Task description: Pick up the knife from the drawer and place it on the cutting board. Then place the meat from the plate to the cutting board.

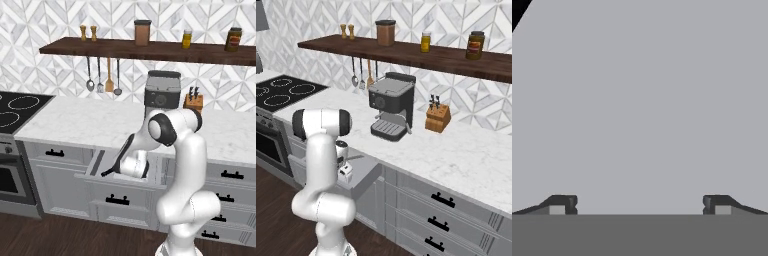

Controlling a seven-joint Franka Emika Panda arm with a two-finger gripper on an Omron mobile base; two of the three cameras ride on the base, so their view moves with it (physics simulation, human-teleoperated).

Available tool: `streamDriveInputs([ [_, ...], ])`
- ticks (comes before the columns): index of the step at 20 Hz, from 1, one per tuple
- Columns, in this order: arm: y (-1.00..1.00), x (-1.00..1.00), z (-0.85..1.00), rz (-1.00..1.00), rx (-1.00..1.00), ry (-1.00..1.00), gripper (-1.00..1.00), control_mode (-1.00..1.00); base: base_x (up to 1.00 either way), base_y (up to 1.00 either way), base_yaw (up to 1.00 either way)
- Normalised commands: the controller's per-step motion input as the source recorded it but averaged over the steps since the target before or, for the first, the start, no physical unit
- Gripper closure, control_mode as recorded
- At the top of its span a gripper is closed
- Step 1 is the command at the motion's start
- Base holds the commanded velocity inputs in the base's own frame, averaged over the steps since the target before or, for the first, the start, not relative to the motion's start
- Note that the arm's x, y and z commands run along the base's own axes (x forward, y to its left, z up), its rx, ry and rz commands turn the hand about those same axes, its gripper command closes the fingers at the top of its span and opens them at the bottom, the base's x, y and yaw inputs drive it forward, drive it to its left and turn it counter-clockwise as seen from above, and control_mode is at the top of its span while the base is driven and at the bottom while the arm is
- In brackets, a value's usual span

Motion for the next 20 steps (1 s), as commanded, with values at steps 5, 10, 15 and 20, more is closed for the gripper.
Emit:
streamDriveInputs([
  [5, 0.31, -0.53, 0.0, 0.0, 0.08, 0.11, -1.0, -1.0, 0.0, 0.0, 0.0],
  [10, 0.39, -0.69, 0.0, 0.0, 0.05, 0.05, -1.0, -1.0, 0.0, 0.0, 0.0],
  [15, 0.5, -0.67, 0.0, 0.01, 0.02, 0.02, -1.0, -1.0, 0.0, 0.0, 0.0],
  [20, 0.49, -0.55, 0.0, 0.01, 0.0, 0.01, -1.0, -1.0, 0.0, 0.0, 0.0],
])
